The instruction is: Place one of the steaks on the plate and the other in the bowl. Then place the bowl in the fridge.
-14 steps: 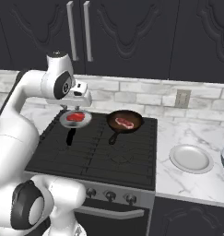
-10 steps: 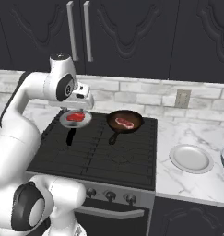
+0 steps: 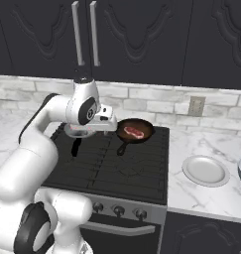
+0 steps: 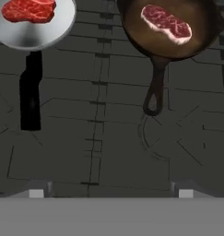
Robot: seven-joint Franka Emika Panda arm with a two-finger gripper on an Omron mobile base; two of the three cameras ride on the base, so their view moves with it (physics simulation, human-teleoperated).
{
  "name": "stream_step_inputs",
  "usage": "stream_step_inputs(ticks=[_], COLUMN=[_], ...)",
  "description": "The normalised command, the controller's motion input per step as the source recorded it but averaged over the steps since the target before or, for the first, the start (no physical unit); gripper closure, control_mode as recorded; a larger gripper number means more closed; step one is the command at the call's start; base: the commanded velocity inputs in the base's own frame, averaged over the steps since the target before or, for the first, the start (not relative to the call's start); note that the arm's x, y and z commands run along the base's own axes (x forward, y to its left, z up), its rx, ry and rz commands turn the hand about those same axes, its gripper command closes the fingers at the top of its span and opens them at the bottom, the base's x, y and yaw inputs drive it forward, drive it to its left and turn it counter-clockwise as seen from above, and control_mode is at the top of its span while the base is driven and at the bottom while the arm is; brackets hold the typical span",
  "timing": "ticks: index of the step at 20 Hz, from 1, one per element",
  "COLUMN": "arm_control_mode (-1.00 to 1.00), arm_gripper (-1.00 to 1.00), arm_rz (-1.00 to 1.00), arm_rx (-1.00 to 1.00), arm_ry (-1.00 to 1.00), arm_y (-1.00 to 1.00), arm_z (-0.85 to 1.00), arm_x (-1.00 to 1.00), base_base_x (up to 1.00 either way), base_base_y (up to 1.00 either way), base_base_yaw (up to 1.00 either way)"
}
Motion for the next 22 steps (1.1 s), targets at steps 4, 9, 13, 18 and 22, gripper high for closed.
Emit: stream_step_inputs(ticks=[4,9,13,18,22], arm_control_mode=[-1.0,-1.0,-1.0,-1.0,-1.0], arm_gripper=[-1.0,-1.0,-1.0,-1.0,-1.0], arm_rz=[0.04,0.06,0.03,0.01,0.08], arm_rx=[0.0,0.0,0.0,0.0,0.0], arm_ry=[0.04,0.01,0.03,0.02,0.0], arm_y=[-0.56,-0.55,-0.27,-0.04,-0.09], arm_z=[-0.04,-0.24,-0.28,-0.15,-0.05], arm_x=[0.5,0.57,0.36,0.41,0.53], base_base_x=[0.0,0.0,0.0,0.0,0.0], base_base_y=[0.0,0.0,0.0,0.0,0.0], base_base_yaw=[0.0,0.0,0.0,0.0,0.0])
